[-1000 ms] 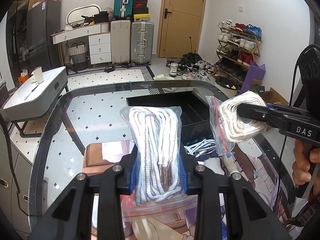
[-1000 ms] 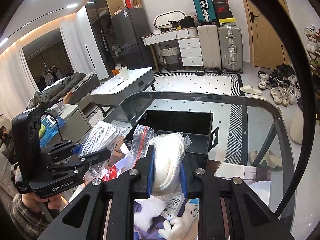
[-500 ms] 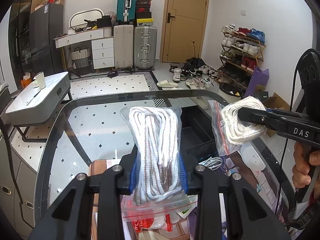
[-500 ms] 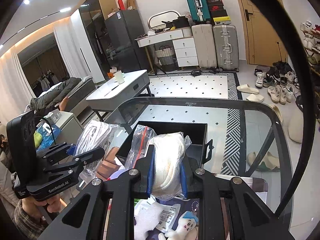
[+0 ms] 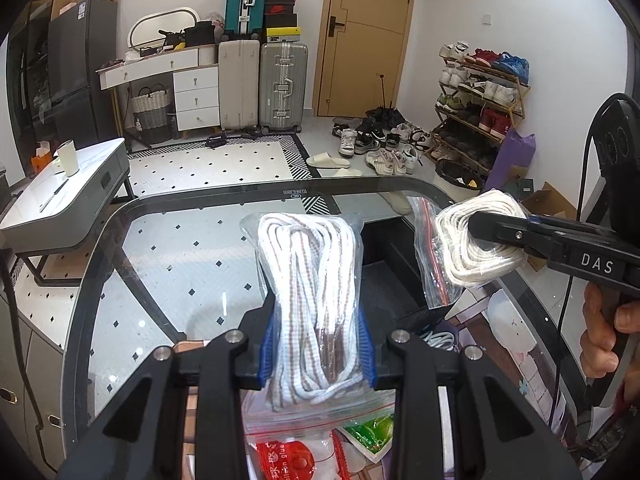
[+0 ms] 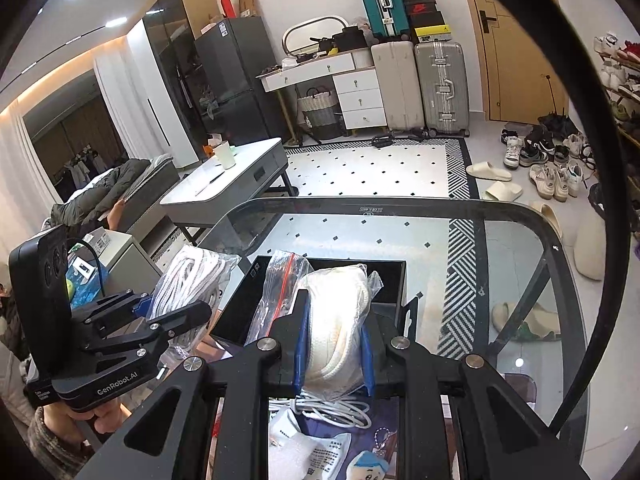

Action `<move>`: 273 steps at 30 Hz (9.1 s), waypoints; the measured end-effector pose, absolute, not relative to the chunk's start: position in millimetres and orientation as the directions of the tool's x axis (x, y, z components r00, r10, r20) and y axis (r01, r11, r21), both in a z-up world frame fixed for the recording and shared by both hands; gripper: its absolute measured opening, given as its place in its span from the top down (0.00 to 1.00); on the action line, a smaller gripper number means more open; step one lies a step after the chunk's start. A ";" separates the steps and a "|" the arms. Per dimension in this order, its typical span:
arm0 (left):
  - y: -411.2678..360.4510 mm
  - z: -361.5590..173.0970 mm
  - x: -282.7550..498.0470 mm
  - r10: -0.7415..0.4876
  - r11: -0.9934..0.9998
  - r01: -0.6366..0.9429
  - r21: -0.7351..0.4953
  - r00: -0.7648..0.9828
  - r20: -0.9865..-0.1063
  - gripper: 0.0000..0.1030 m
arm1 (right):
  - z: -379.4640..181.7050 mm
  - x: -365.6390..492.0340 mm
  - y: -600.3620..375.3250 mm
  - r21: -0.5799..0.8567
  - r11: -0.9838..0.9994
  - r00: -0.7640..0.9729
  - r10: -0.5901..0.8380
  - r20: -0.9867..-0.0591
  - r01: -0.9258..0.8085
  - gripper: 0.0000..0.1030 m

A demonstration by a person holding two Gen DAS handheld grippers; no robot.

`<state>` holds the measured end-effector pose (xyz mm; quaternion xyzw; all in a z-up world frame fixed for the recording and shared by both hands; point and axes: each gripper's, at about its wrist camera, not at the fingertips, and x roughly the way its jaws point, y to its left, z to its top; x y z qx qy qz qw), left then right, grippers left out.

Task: Organize soft objects
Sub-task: 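Lift both rope bags and carry them over the black box with both tools, then lower both rope bags into the black box and open both tools, then withdraw both tools from the box back over the remaining items, then grasp the red balloon glue packet with the left tool while the right tool grasps the white plush toy, then lift the red packet with the left tool while the right tool lifts the plush toy toward the box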

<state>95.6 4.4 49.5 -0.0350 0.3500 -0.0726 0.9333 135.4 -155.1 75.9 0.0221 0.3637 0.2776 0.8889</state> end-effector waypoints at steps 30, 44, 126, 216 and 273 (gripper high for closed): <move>-8.3 28.2 165.9 -0.182 0.983 0.146 -0.112 0.676 -0.714 0.69 | 38.0 203.6 -128.2 0.291 0.831 0.500 0.527 -0.688 -0.475 0.80; -10.0 9.5 179.8 -0.199 0.980 0.146 -0.138 0.617 -0.761 0.69 | 10.3 221.2 -118.8 0.260 0.837 0.451 0.491 -0.745 -0.482 0.80; 24.7 -6.8 44.7 -0.055 0.998 0.011 -0.065 0.681 -0.730 0.00 | -12.5 81.7 -216.7 0.234 0.897 0.489 0.406 -0.772 -0.376 0.01; 17.0 -49.6 38.5 -0.040 0.999 0.046 -0.015 0.604 -0.796 0.32 | -57.6 52.3 -174.6 0.065 0.909 0.466 0.272 -0.842 -0.413 0.63; -8.7 11.7 33.8 -0.118 0.991 0.125 -0.043 0.694 -0.711 0.54 | -2.5 73.2 -178.8 0.152 0.874 0.510 0.402 -0.761 -0.462 0.73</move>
